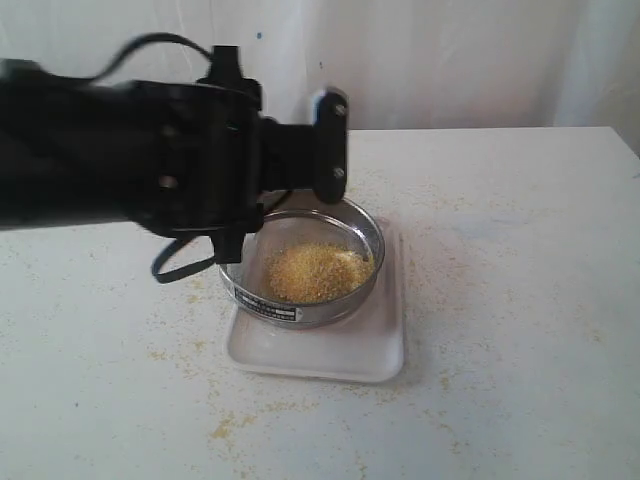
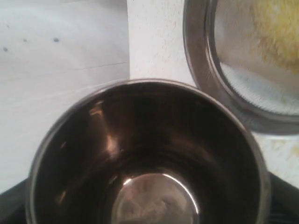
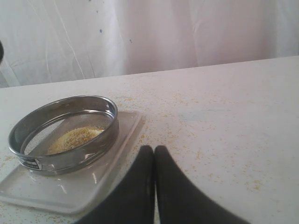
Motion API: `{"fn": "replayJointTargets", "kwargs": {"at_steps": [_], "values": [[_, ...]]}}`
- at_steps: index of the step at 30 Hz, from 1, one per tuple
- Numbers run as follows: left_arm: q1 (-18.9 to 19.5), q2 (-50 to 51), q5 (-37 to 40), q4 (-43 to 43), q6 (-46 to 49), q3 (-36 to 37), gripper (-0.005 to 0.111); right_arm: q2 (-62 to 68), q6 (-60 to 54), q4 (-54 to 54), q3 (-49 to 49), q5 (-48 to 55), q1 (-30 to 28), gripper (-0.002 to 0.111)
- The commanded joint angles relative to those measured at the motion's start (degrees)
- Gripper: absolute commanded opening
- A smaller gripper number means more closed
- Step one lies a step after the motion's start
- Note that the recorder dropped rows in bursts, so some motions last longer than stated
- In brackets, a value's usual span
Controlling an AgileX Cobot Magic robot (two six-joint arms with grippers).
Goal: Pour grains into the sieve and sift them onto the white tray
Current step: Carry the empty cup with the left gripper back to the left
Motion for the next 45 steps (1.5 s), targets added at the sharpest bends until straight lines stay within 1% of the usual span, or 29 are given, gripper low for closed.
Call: {"fn": "replayJointTargets", "kwargs": {"at_steps": [1, 3, 4, 5, 7, 9, 11, 13, 16, 19, 21, 23, 27, 30, 39, 45], "values": [[8.63, -9.50, -16.59, -0.72, -23.69, 11.64, 0.000, -0.12, 0.21, -0.45, 0.34, -0.35, 0.19, 0.000], [14.14, -12.29, -23.33, -0.72, -32.45, 16.73, 0.000, -0.12, 0.21, -0.45, 0.34, -0.35, 0.19, 0.000], [16.51, -13.07, -26.23, -1.05, -35.29, 18.53, 0.000, -0.12, 0.21, -0.45, 0.34, -0.35, 0.19, 0.000], [19.59, -13.78, -30.07, -2.83, -35.88, 20.58, 0.000, -0.12, 0.21, -0.45, 0.34, -0.35, 0.19, 0.000], [25.53, -14.02, -36.91, -9.84, -31.50, 23.82, 0.000, -0.12, 0.21, -0.45, 0.34, -0.35, 0.19, 0.000], [30.51, -13.90, -45.31, -21.20, -21.02, 27.78, 0.000, -0.12, 0.21, -0.45, 0.34, -0.35, 0.19, 0.000], [33.81, -13.90, -53.45, -31.75, -11.43, 31.60, 0.000, -0.12, 0.21, -0.45, 0.34, -0.35, 0.19, 0.000], [36.46, -13.90, -60.12, -40.29, -3.16, 35.48, 0.000, -0.12, 0.21, -0.45, 0.34, -0.35, 0.19, 0.000], [39.37, -13.55, -68.14, -48.56, 3.36, 40.62, 0.000, -0.12, 0.21, -0.45, 0.34, -0.35, 0.19, 0.000], [42.32, -11.38, -77.06, -49.51, 3.36, 44.22, 0.000, -0.12, 0.21, -0.45, 0.34, -0.35, 0.19, 0.000], [43.09, -9.35, -80.10, -50.35, 3.36, 45.35, 0.000, -0.12, 0.21, -0.45, 0.34, -0.35, 0.19, 0.000], [43.35, -7.07, -80.86, -51.13, 3.67, 45.61, 0.000, -0.12, 0.21, -0.45, 0.34, -0.35, 0.19, 0.000], [43.35, -2.04, -84.87, -53.98, 4.41, 45.61, 0.000, -0.12, 0.21, -0.45, 0.34, -0.35, 0.19, 0.000], [43.35, 1.19, -87.73, -54.48, 4.41, 45.61, 0.000, -0.12, 0.21, -0.45, 0.34, -0.35, 0.19, 0.000], [43.35, 8.67, -92.53, -55.18, 4.77, 45.61, 0.000, -0.12, 0.21, -0.45, 0.34, -0.35, 0.19, 0.000], [43.35, 10.78, -94.99, -55.98, 5.66, 45.61, 0.000, -0.12, 0.21, -0.45, 0.34, -0.35, 0.19, 0.000]]}}
